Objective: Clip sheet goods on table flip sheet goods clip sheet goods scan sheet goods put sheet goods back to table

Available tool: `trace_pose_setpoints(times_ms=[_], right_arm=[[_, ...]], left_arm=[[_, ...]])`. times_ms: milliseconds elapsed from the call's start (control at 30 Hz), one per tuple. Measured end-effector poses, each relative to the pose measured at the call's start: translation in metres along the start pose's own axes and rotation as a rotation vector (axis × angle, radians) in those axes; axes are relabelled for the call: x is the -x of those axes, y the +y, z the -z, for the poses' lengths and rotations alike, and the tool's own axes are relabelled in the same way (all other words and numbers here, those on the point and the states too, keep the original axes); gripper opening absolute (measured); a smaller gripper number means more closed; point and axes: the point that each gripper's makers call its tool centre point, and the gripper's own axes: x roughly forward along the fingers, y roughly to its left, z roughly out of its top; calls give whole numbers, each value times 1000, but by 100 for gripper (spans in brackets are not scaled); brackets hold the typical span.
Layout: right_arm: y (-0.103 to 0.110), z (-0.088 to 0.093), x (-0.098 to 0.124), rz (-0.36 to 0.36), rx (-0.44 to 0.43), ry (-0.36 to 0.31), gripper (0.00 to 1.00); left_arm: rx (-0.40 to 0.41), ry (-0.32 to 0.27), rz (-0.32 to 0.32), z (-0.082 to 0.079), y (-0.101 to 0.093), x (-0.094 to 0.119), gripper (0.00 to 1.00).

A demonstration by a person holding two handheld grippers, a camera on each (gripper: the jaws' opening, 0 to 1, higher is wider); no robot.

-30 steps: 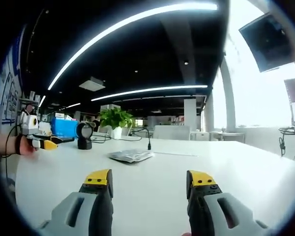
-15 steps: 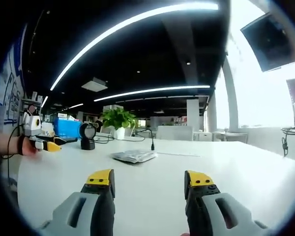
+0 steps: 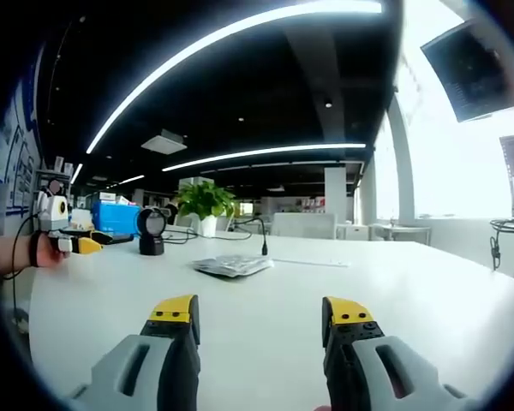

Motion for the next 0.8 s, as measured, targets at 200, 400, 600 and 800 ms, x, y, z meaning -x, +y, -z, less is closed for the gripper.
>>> trace_pose_setpoints(times_ms=[200,400,600,800], right_arm=[[-2,-1,1,6,-9,-4,50],[-2,-1,1,5,-9,-4,50],[-2,0,1,6,-9,1,49],[-3,2,1,10,-8,7,49]], left_arm=[[10,0,-3,0,1,0,36],[17,-2,-1,0,1,0,36],[25,-6,-4,-1,2,0,36],[26,-6,-1,-1,1,0,36]])
